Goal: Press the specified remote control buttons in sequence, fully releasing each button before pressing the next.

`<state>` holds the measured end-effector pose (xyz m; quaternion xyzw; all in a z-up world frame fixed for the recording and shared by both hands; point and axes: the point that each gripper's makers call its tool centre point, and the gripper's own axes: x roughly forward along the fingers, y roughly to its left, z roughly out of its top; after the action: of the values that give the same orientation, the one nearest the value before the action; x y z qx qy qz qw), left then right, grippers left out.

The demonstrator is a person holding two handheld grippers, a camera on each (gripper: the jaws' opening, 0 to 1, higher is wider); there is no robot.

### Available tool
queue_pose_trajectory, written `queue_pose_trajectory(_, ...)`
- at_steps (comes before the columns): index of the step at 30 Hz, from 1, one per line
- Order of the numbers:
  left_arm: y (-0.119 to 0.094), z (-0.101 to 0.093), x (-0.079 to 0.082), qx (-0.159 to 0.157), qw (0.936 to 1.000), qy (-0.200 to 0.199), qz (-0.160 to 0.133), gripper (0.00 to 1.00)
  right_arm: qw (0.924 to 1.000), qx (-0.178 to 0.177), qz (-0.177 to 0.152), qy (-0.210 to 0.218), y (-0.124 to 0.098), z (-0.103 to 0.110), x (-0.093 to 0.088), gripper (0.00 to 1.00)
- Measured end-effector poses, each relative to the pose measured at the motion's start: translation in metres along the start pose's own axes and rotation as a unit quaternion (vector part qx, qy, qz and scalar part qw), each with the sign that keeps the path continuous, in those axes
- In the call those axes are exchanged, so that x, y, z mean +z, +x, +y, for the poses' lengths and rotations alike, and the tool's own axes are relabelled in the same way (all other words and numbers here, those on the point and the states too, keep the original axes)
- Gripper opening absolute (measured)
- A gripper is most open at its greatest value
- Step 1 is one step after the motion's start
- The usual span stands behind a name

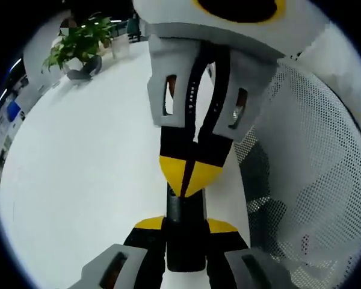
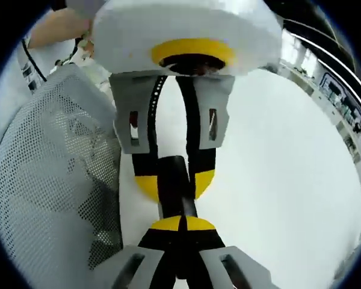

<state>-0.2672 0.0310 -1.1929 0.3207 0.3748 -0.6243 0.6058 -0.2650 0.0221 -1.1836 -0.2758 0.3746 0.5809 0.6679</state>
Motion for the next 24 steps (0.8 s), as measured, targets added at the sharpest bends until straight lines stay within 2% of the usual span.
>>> queue_pose_trajectory(4, 0.0, -0.001, 0.0, 0.006, 0.9999, -0.001, -0.009, 0.22, 0.9999, 0.009, 0.006, 0.006, -0.001, -0.002, -0.001, 0.0)
queue_pose_trajectory(7, 0.0, -0.001, 0.0, 0.01, 0.9998, -0.001, -0.015, 0.22, 0.9997, -0.006, 0.023, -0.003, -0.004, -0.008, -0.005, 0.0)
queue_pose_trajectory(12, 0.0, 0.0, 0.0, 0.013, 0.9995, 0.001, -0.027, 0.22, 0.9996, 0.01, 0.026, -0.003, -0.001, -0.009, -0.003, 0.0)
queue_pose_trajectory(16, 0.0, 0.0, 0.0, 0.017, 0.9993, 0.004, -0.032, 0.22, 0.9984, 0.024, 0.051, -0.006, 0.0, -0.01, -0.002, 0.0)
queue_pose_trajectory(18, 0.0, 0.0, 0.0, 0.02, 0.9992, 0.006, -0.036, 0.22, 0.997, 0.033, 0.068, 0.014, 0.001, -0.011, -0.002, 0.0)
queue_pose_trajectory(22, -0.001, 0.0, -0.001, 0.025, 0.9979, 0.005, -0.059, 0.22, 0.9949, 0.038, 0.089, 0.028, 0.003, -0.013, -0.001, 0.0)
queue_pose_trajectory(24, -0.001, 0.0, -0.001, 0.027, 0.9973, 0.003, -0.069, 0.22, 0.9947, 0.034, 0.095, 0.02, 0.003, -0.011, -0.001, 0.0)
